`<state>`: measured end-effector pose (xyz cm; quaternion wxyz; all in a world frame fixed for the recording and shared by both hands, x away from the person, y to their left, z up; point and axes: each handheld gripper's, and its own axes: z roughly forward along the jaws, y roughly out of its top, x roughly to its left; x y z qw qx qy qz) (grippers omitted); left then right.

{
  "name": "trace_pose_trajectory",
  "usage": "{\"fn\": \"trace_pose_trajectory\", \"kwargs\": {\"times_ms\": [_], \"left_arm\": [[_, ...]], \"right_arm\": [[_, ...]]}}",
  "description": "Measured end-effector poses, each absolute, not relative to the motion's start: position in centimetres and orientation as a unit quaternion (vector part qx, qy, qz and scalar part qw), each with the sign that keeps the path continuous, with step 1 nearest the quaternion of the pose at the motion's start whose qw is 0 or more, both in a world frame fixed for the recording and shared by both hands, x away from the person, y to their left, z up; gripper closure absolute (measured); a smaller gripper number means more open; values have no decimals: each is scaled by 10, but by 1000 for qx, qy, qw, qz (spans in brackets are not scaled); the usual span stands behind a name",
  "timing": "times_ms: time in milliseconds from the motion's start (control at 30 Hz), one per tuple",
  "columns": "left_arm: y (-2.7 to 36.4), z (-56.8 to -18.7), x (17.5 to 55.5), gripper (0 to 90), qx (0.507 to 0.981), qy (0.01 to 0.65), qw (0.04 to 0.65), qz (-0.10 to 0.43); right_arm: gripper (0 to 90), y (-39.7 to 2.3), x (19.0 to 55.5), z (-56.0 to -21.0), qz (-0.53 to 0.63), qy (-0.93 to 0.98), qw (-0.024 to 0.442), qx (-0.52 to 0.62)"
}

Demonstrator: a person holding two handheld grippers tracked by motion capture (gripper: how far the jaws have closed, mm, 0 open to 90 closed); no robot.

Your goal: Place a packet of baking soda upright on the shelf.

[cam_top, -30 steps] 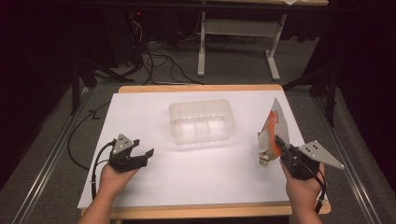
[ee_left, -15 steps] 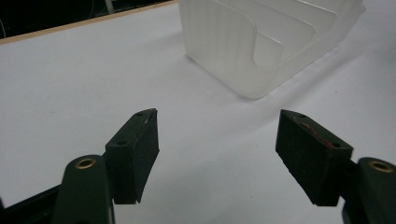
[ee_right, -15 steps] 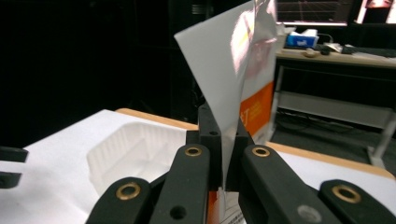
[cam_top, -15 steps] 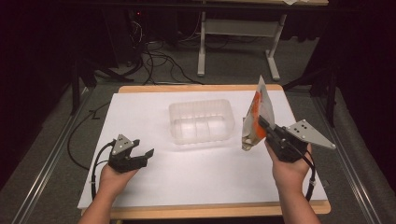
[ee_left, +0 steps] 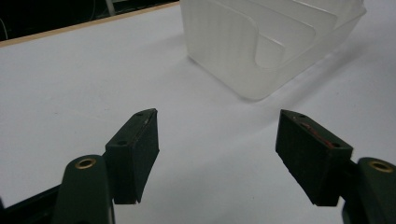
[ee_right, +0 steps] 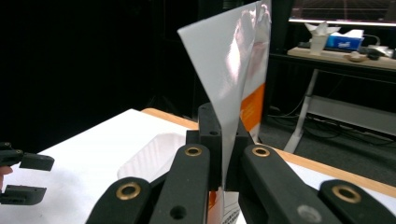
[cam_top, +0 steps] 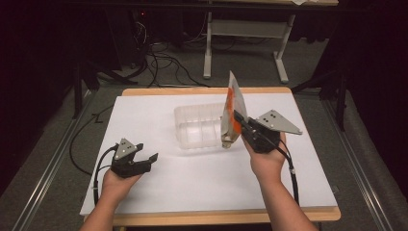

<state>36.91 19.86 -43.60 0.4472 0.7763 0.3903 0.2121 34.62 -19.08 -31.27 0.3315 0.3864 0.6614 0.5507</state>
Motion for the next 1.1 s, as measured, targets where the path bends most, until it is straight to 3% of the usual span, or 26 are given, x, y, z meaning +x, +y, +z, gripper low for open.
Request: {"fn": "trace_pose_trajectory", "kwargs": {"times_ms": [333,1100], "left_arm": [[199,-436,369,305,776,390,449,209],[198,-437,369,304,778,391,445,209]], "right_arm": [[900,-152,373,-323,549,679,315,371],[900,-106,424,-349,551,700,287,353]]}}
